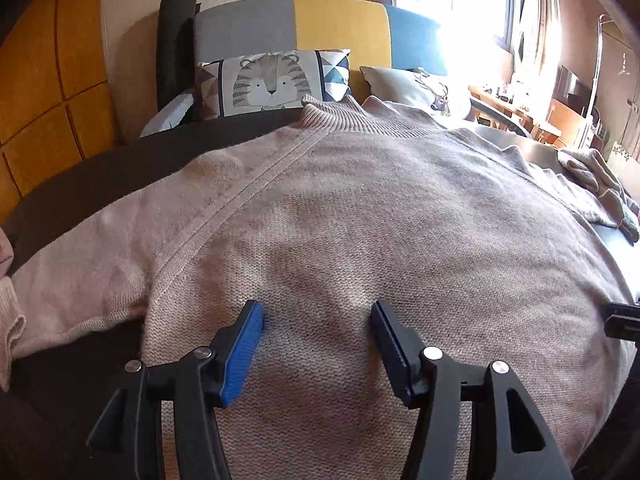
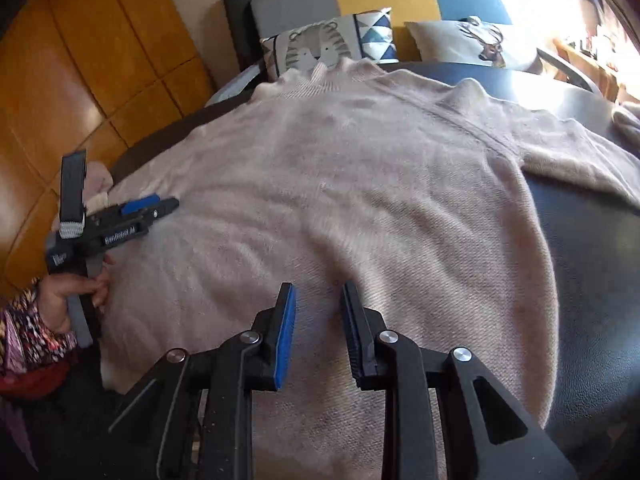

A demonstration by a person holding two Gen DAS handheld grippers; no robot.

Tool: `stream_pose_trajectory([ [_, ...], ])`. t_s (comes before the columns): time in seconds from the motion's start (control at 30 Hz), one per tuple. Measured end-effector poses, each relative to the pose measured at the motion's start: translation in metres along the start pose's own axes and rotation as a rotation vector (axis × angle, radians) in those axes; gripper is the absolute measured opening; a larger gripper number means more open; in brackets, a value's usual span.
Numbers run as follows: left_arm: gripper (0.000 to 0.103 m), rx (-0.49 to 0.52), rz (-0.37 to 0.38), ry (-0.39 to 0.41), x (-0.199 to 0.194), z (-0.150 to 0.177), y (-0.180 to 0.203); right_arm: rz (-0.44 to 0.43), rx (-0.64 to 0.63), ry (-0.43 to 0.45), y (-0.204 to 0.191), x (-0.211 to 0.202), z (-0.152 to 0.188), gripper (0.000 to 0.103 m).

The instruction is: Fold clothes

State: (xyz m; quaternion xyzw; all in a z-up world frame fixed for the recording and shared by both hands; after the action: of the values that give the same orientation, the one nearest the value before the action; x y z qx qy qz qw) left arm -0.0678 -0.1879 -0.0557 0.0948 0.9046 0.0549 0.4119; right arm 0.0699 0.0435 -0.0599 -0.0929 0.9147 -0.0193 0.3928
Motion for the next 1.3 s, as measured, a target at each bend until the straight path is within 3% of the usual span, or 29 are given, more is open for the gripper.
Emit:
stream_pose_trajectory([
  [0.1, 0.059, 0.021, -0.022, 0.014, -0.001, 0.002, 0.004, 0.126, 0.035, 0.039, 0.028, 0.001, -0.014, 0.026],
  [0.23, 0.060, 0.006, -0.007, 0.011, -0.001, 0.002, 0.002, 0.257, 0.073, -0.012, 0.074, 0.018, -0.020, 0.026],
  [0.37, 0.060, -0.007, 0.010, 0.012, 0.000, 0.002, -0.001, 0.316, 0.120, 0.001, 0.110, 0.013, -0.006, 0.022],
  [0.47, 0.060, -0.011, 0.014, 0.014, 0.000, 0.002, -0.001, 0.310, 0.174, -0.013, 0.115, 0.008, -0.008, 0.023],
  [0.57, 0.061, -0.010, 0.014, 0.017, 0.001, 0.002, -0.001, 0.238, 0.204, 0.052, 0.097, 0.002, -0.021, 0.025],
  [0.67, 0.061, -0.007, 0.011, 0.018, 0.001, 0.002, -0.001, 0.164, 0.133, 0.050, 0.061, 0.016, -0.032, 0.025],
  [0.87, 0.061, -0.001, -0.014, 0.018, -0.002, 0.002, 0.000, 0.303, -0.105, 0.006, 0.020, 0.047, -0.026, 0.029],
  [1.03, 0.061, -0.003, -0.051, 0.026, -0.008, 0.005, -0.002, 0.256, -0.046, 0.027, 0.030, 0.045, -0.024, 0.029],
  [1.3, 0.064, -0.019, -0.056, 0.017, -0.016, 0.012, -0.017, 0.257, -0.043, 0.037, 0.030, 0.046, -0.023, 0.029],
])
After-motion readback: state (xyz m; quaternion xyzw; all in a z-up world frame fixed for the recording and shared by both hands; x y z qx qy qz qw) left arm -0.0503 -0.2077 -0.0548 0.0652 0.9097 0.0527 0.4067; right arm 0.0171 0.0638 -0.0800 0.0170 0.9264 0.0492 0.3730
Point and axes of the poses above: each gripper's, at about its wrist camera, not at the fingertips, and x roughly the way its jaws point, y to its right, z to its underside, the point moved 4 cm from there along x, roughly the way its jaws point, and after that the axes turned 14 degrees about -x, right-handed, at the moved point
